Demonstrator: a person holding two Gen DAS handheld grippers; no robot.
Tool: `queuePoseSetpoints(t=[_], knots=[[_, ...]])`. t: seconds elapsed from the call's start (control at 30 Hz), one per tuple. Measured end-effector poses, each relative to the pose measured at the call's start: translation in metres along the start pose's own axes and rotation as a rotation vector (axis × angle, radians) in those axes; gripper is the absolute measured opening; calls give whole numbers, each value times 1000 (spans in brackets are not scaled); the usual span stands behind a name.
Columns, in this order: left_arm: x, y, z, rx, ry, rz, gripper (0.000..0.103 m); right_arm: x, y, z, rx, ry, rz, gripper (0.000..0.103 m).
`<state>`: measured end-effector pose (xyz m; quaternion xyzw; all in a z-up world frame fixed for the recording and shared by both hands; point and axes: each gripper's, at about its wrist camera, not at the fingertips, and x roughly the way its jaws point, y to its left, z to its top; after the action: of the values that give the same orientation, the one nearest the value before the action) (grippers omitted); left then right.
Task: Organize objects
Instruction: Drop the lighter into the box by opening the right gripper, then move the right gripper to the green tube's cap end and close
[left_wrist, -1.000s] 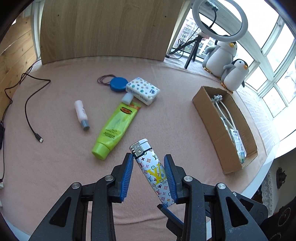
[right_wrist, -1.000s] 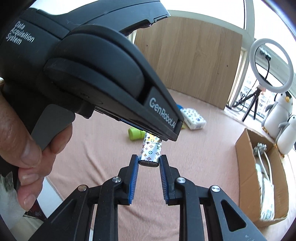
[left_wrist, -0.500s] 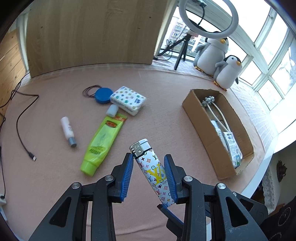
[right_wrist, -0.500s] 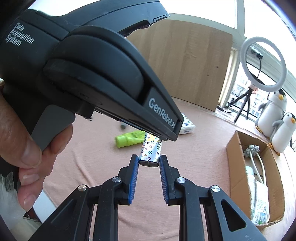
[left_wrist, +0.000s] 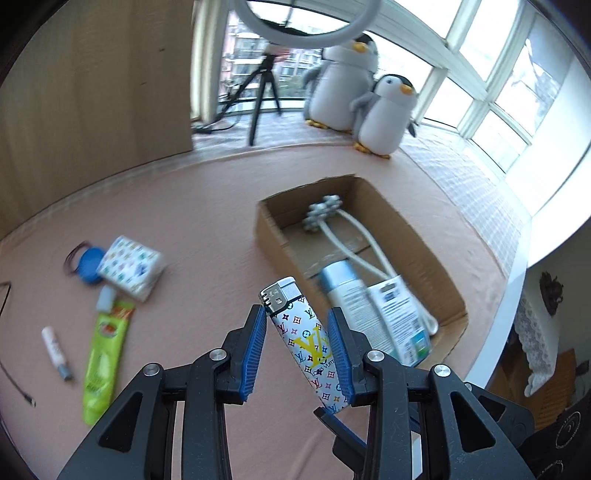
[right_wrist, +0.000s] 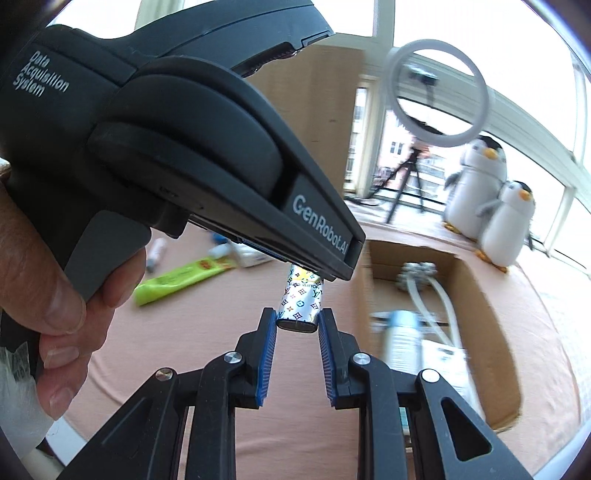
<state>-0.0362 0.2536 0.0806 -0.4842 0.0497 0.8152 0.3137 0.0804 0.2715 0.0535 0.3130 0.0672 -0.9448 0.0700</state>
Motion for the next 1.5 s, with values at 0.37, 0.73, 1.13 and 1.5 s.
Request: queuePoseSetpoints(t=[0.37, 0.73, 1.13, 1.5], knots=[[44, -76, 30, 140, 39, -77, 40, -11, -69, -14, 103, 15, -143, 21], [36, -12, 13, 79, -21, 84, 80, -3, -78, -17, 151, 69, -198, 52], [1, 186, -77, -255, 34, 334, 82, 35, 20, 11, 23, 91, 50, 54], [12, 217, -129, -207, 5, 336, 58, 42, 69, -2, -26, 158, 139, 54]])
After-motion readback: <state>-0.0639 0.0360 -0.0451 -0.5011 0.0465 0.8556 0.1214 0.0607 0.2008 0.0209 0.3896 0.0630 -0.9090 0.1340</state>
